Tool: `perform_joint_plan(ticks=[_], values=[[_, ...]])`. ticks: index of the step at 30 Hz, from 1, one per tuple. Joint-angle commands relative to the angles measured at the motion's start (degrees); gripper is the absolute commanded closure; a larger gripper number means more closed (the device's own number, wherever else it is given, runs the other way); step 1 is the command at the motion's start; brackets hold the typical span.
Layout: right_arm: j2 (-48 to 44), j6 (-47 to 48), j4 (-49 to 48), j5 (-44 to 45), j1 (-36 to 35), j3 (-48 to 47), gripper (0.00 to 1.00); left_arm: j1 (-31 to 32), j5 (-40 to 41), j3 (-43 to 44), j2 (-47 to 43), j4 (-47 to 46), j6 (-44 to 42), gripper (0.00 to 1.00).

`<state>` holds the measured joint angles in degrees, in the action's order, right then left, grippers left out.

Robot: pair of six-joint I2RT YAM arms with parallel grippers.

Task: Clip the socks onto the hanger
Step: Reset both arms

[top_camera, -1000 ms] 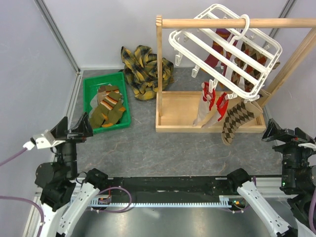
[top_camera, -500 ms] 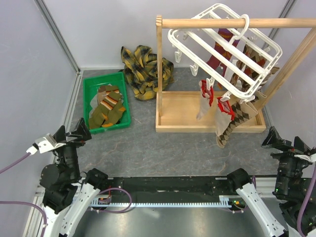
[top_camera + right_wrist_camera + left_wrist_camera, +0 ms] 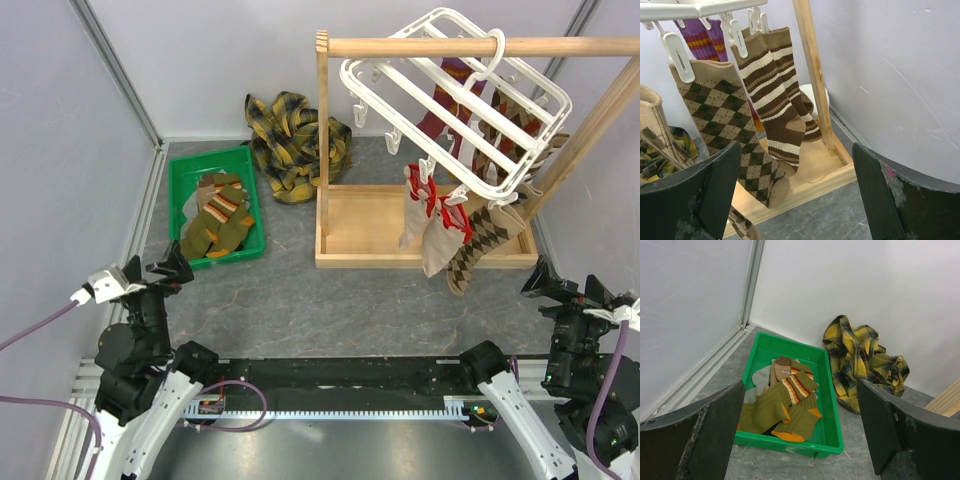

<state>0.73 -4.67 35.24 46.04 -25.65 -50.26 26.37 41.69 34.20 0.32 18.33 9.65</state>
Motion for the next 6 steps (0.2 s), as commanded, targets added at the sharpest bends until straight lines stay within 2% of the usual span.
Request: perform_joint_plan(ticks=[1, 6], values=[[-0.5, 0.3, -1.6, -0.3, -0.3, -0.3, 0.02, -0.2, 0.7, -1.0, -4.4, -1.9, -0.3, 0.01], [-0.4, 0.2, -1.4, -0.6, -0.4, -0.6, 0.02, -0.2, -0.6, -1.2, -3.8, -2.3, -0.3, 0.01]])
